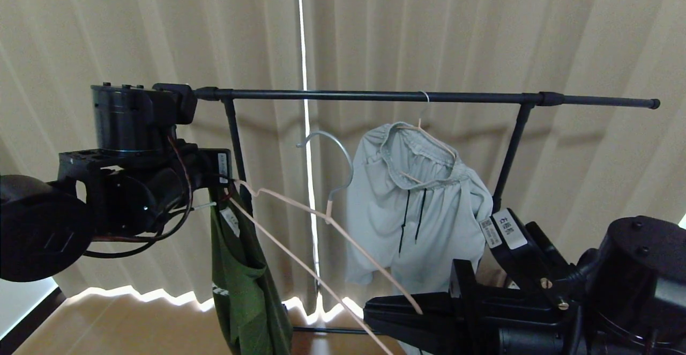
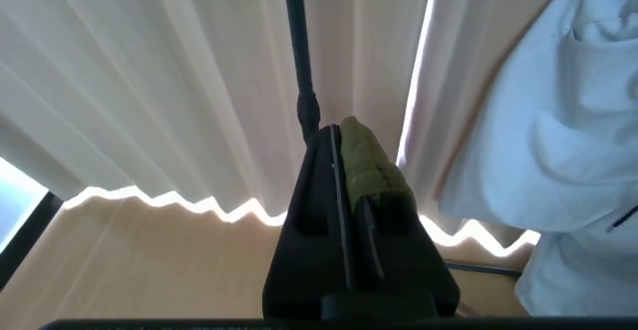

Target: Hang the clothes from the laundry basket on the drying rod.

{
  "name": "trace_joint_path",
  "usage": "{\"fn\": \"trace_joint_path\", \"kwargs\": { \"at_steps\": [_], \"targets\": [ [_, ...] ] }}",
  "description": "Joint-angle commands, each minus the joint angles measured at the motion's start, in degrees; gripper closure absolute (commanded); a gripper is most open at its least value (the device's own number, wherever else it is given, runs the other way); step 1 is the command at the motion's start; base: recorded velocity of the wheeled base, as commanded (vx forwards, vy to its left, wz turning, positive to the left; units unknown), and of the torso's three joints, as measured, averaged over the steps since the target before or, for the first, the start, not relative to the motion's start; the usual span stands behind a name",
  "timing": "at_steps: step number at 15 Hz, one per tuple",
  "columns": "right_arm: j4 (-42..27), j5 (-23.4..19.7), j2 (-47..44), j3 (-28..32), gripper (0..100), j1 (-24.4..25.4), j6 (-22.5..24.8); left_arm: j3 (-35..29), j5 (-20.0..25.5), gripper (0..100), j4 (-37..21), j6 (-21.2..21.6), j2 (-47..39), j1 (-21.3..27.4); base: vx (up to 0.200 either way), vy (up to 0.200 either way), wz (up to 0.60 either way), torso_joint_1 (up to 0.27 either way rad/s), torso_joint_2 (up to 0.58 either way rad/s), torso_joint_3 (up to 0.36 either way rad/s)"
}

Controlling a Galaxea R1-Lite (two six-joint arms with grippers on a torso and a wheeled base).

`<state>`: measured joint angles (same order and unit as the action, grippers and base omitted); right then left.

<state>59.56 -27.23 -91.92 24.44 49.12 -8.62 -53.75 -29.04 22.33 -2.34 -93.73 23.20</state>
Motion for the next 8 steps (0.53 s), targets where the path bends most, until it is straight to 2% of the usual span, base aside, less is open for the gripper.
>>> {"fn": "trace_joint_path", "kwargs": {
  "at_steps": [1, 8],
  "targets": [
    [0.0, 0.0, 0.0, 0.0, 100, 0.0, 0.0, 0.3, 0.2, 100, 0.0, -0.4, 1.2, 0.6, 0.000, 0.000, 0.00, 0.000, 0.00, 0.000],
    [0.2, 0.0, 0.4, -1.1, 100, -0.8, -0.2, 0.8, 0.4, 100, 3.6, -0.4, 1.3, 1.6, 0.000, 0.000, 0.00, 0.000, 0.00, 0.000]
  ]
}}
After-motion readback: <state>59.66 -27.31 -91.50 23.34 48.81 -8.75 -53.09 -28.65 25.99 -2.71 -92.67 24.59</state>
